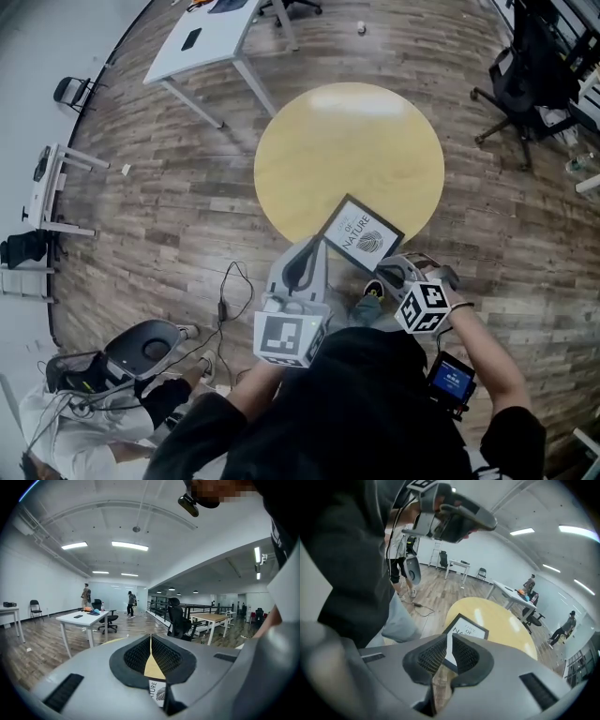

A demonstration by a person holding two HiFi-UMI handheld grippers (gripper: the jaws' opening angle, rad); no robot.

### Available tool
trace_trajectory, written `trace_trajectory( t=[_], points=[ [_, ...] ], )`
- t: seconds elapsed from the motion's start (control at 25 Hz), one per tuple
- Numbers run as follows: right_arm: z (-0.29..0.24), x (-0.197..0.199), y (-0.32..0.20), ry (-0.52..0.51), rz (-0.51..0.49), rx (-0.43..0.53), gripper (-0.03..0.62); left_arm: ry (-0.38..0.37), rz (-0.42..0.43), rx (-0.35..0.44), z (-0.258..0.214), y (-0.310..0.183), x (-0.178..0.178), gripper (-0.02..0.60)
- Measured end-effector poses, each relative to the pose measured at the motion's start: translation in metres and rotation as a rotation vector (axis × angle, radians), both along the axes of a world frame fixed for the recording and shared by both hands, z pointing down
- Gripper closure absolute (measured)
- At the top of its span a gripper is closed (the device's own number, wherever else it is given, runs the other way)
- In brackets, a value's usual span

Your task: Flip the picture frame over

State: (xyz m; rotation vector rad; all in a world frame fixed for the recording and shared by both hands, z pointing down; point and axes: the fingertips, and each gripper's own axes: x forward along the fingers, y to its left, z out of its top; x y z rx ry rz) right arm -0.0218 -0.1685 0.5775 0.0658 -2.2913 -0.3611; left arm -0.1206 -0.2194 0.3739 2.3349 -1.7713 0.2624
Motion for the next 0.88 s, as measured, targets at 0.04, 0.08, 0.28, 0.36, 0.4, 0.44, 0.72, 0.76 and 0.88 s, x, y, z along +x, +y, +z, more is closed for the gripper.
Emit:
trace_trajectory(
  t=[0.04,0.08,0.28,0.36,0.4,0.44,0.72,0.76,0.88],
  points=[
    [0.015,0.001,0.002,0.026,-0.027,-0.001,0.569,-0.002,0.003,-0.005,0.006,-0.002,-0.001,0.552],
    [0.029,0.002,0.004,0.054,-0.053,0.001,0.565,-0.003,0.009,-0.012,0.013,-0.004,-0.002,0.552],
    [0.076,0.005,0.013,0.138,-0.136,0.012,0.491,0.004,0.006,-0.073,0.035,-0.017,-0.006,0.554],
    [0.091,0.009,0.017,0.179,-0.194,0.059,0.453,0.014,0.006,-0.083,0.041,-0.023,-0.005,0.554],
    [0.098,0.01,0.017,0.2,-0.228,0.098,0.443,0.016,0.004,-0.086,0.044,-0.025,-0.005,0.552],
    [0.104,0.011,0.016,0.219,-0.263,0.147,0.435,0.016,0.0,-0.09,0.047,-0.028,-0.005,0.552],
    [0.13,-0.009,0.013,0.235,-0.414,0.515,0.411,0.016,-0.028,-0.138,0.065,-0.027,-0.012,0.552],
    [0.133,-0.012,0.012,0.232,-0.426,0.557,0.411,0.015,-0.034,-0.143,0.067,-0.028,-0.013,0.552],
    [0.131,-0.015,0.011,0.206,-0.423,0.594,0.415,0.015,-0.049,-0.151,0.069,-0.03,-0.014,0.552]
  ],
)
